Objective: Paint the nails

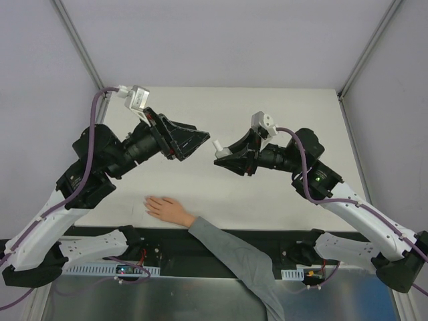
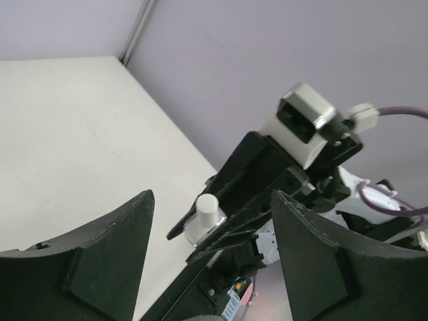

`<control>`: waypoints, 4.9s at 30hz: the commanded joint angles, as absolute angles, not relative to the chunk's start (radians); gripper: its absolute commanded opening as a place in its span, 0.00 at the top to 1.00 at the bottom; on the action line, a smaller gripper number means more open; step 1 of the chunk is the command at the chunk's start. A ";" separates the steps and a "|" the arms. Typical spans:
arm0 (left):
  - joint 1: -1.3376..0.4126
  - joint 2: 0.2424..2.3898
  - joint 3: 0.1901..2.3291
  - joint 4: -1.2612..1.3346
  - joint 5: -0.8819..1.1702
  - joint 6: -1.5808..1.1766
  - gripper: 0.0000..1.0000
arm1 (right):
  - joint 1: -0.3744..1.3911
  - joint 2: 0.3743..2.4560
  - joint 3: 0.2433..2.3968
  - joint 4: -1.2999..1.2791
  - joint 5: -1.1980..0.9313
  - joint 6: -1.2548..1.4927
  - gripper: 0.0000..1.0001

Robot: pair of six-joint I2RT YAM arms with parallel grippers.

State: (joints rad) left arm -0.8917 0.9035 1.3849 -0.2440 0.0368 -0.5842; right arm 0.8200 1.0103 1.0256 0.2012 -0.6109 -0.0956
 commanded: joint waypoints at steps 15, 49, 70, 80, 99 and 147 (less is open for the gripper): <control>-0.900 1.063 1.519 -0.416 0.144 -0.538 0.51 | 0.836 1.000 1.100 0.209 -0.630 -0.144 1.00; -0.731 0.986 1.485 -0.456 0.046 -0.586 1.00 | 0.856 0.931 0.959 0.187 -0.512 -0.112 1.00; -0.586 0.707 0.781 -0.661 -0.561 -0.925 1.00 | 0.857 0.750 0.799 0.005 -0.408 -0.075 1.00; -0.551 0.770 0.637 -0.733 -0.652 -1.126 1.00 | 0.856 0.819 0.801 0.011 -0.400 -0.089 1.00; -0.411 0.928 0.588 -0.713 -0.701 -1.169 1.00 | 0.856 0.867 0.784 0.018 -0.400 -0.107 1.00; -0.308 1.101 0.601 -0.548 -0.519 -1.012 1.00 | 0.854 0.879 0.778 0.035 -0.397 -0.114 1.00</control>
State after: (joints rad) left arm -0.3187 1.1206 0.5900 -0.5194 -0.5228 -1.0042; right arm 0.8516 0.8787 0.7734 -0.0128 -0.4030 -0.1066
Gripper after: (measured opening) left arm 0.124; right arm 0.280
